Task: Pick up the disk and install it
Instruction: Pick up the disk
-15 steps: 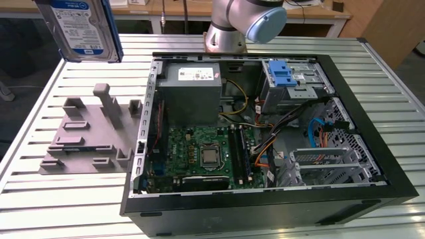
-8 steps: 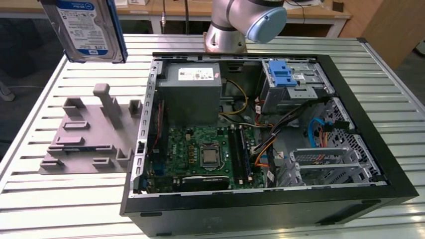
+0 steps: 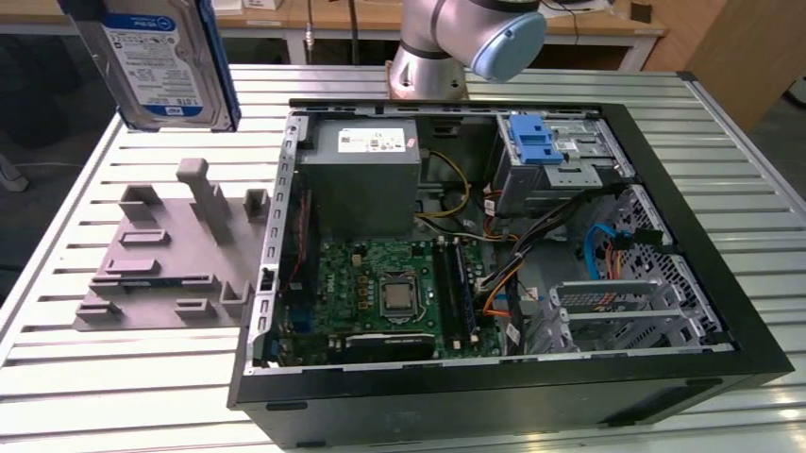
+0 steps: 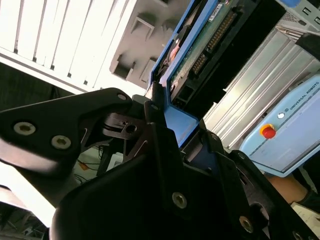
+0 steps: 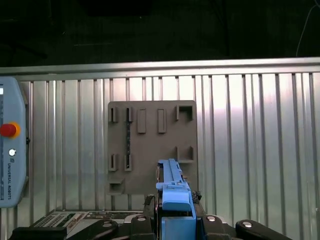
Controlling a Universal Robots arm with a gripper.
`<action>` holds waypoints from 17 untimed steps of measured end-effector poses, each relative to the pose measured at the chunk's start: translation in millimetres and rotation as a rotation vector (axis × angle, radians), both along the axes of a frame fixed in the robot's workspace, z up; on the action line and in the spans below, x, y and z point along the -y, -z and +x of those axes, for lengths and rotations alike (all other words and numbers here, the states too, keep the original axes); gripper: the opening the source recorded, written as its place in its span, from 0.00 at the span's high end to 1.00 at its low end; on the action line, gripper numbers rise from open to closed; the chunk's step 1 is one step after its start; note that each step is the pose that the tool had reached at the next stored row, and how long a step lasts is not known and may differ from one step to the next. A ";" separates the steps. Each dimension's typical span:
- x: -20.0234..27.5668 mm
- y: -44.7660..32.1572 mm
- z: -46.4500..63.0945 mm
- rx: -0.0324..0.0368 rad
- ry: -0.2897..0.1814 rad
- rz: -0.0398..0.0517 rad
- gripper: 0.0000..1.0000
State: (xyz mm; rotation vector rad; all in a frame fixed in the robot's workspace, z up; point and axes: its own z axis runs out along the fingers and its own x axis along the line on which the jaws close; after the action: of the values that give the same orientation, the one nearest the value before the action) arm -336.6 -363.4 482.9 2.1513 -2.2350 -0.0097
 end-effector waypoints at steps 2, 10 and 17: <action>4.2 0.3 2.2 0.0000 0.000 0.0001 0.64; 6.8 0.5 28.6 -0.0001 0.000 0.0036 0.64; 12.6 0.8 40.1 0.0001 0.000 0.0249 0.64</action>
State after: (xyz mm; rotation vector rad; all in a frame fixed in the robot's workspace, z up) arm -296.4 -376.0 482.1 2.1634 -2.2470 -0.0376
